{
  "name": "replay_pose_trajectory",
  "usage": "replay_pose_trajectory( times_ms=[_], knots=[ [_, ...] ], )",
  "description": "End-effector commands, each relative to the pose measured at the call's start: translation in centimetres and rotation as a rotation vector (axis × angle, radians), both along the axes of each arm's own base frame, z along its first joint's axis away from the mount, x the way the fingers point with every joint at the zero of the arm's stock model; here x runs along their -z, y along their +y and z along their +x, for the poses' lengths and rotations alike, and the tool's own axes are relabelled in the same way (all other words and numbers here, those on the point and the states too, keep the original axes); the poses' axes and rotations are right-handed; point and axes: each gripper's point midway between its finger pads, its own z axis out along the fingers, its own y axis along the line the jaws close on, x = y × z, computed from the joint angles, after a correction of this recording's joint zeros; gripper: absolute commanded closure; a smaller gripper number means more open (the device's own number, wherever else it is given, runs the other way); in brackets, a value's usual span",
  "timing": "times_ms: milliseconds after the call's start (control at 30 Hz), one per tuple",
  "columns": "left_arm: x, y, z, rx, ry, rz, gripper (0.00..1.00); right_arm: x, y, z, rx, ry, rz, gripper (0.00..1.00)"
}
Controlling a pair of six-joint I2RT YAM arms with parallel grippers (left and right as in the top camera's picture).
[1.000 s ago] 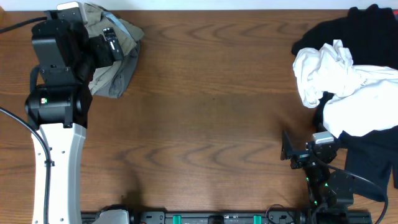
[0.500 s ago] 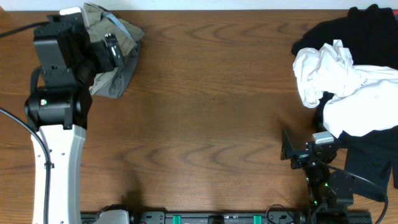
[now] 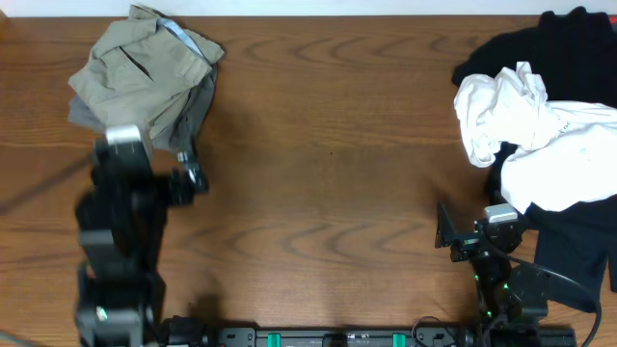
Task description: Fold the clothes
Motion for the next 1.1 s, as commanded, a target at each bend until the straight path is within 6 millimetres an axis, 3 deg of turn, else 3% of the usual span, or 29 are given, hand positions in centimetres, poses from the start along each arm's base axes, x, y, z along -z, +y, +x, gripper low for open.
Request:
replay_pose_trajectory(
  times_ms=[0,267,567,733,1067],
  knots=[
    [3.6,-0.6,-1.5,0.021,-0.016,-0.052,0.02,0.1,-0.3,0.0,0.015,-0.002,0.001,0.01],
    [9.8,-0.7,-3.8,-0.001,-0.073,-0.145,0.02,0.1,-0.3,0.0,0.015,-0.002,0.001,0.01],
    [13.8,-0.9,-4.2,0.003,-0.093,-0.176,0.02,0.1,-0.3,0.0,0.015,-0.002,0.001,0.01],
    [15.1,-1.0,-4.1,0.003,-0.071,-0.175,0.02,0.1,-0.3,0.0,0.015,-0.002,0.001,0.01],
    [15.1,-0.9,-4.1,0.014,-0.073,-0.120,0.02,0.1,-0.3,0.0,0.015,-0.002,0.001,0.01]
  ],
)
